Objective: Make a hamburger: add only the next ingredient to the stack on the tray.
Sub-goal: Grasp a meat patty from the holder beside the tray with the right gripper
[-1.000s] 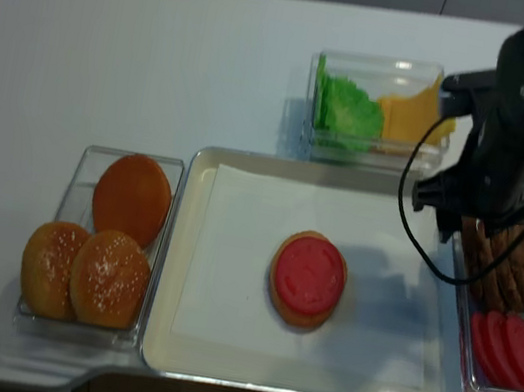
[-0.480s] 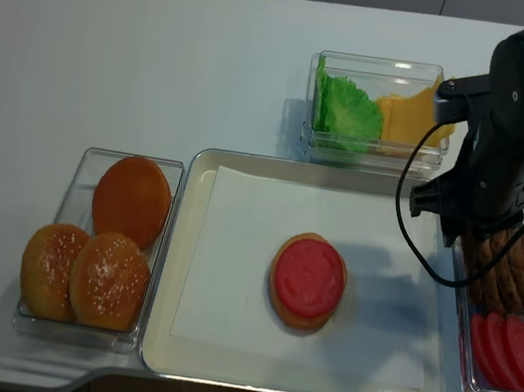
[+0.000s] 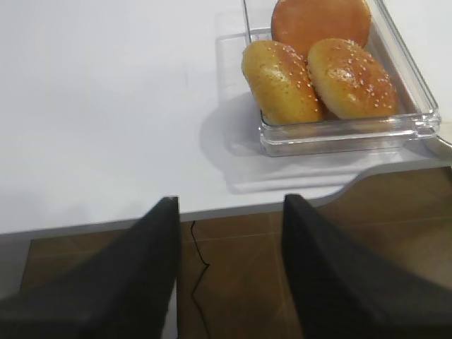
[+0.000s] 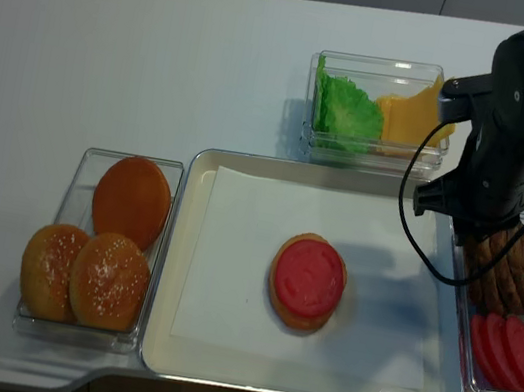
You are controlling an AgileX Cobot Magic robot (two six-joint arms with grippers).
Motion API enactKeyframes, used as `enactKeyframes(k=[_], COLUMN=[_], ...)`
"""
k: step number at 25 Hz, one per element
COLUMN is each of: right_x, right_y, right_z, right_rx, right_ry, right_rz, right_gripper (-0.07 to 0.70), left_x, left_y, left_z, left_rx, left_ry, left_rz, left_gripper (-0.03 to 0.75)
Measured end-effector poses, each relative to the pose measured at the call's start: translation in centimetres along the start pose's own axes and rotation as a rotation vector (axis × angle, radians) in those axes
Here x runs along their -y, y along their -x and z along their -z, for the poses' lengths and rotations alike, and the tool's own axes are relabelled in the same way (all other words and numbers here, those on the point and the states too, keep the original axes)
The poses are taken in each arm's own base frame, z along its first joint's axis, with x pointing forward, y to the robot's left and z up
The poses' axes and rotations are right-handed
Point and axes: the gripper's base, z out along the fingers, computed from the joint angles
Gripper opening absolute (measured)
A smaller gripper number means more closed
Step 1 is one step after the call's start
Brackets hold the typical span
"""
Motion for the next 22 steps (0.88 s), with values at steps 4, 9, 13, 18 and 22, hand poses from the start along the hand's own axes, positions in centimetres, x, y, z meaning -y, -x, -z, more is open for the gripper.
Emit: enactKeyframes(k=[4,9,13,18,22], right_x=[0.0,0.0,0.2,0.5,0.8], right_y=[0.0,0.0,-0.3,-0.7,-1.3], right_z=[0.0,0.1,1.0,2.6,4.3], right_rx=[0.000,0.002,0.025,0.064,0.105], right_ry=[0.000,0.000,0.007,0.022,0.046], right_rz=[-0.002,-0.003,-0.018,-0.041,-0.057], right_gripper=[0.141,0.139,0.139,0.134,0.133], left_x=[0.0,0.0,0.0,0.0,0.0], left_y=[0.0,0.0,0.0,0.0,0.0], left_z=[0.0,0.0,0.0,0.0,0.0], left_rx=[0.000,0.000,0.000,0.000,0.000], left_ry=[0.000,0.000,0.000,0.000,0.000], left_rz=[0.000,0.000,0.000,0.000,0.000], left_gripper=[0.349,0.349,0.349,0.349,0.349])
